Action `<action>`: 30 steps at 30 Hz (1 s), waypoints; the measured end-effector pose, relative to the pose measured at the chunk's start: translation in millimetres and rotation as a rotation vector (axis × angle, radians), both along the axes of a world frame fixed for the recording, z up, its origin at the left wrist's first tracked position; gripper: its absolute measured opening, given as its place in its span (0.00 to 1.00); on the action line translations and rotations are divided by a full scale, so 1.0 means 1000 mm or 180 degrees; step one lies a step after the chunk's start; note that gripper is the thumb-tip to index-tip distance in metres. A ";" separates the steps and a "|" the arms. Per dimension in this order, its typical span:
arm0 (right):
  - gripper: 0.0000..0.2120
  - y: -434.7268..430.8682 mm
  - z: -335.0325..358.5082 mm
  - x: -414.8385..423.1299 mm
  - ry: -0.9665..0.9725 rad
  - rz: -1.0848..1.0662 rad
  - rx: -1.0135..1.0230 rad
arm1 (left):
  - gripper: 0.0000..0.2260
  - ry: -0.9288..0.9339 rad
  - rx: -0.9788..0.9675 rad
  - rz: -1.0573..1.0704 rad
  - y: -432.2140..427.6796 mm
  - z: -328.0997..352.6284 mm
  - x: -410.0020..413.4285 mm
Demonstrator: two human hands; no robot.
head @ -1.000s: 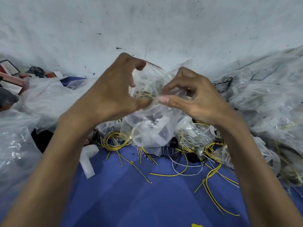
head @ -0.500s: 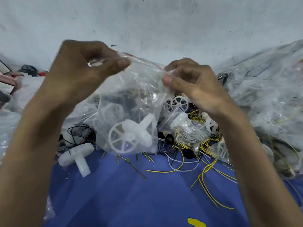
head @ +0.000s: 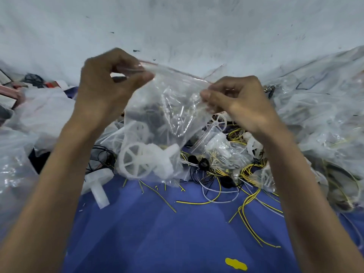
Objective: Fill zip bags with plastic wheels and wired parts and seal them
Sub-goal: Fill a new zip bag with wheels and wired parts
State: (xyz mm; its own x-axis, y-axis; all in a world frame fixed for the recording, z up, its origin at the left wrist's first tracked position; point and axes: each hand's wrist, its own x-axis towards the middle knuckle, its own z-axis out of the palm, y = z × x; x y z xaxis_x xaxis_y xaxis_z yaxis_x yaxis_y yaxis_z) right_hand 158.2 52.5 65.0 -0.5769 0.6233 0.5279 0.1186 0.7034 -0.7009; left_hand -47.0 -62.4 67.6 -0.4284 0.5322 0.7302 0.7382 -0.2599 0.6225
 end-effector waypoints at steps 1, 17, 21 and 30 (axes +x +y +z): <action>0.08 0.002 0.001 0.002 -0.0080 0.0090 -0.0060 | 0.06 -0.0018 -0.0224 -0.0016 0.002 -0.003 -0.001; 0.24 0.014 -0.019 0.003 -0.1791 0.0979 -0.0909 | 0.15 0.0226 -0.1255 -0.0051 0.004 -0.010 0.003; 0.15 0.038 -0.040 0.001 -0.1799 0.0494 -0.0749 | 0.17 0.0905 -0.1761 0.0086 0.022 -0.036 0.003; 0.12 0.042 -0.072 -0.012 -0.3361 0.0212 -0.0539 | 0.09 0.2015 -0.1333 0.0004 0.017 -0.031 0.012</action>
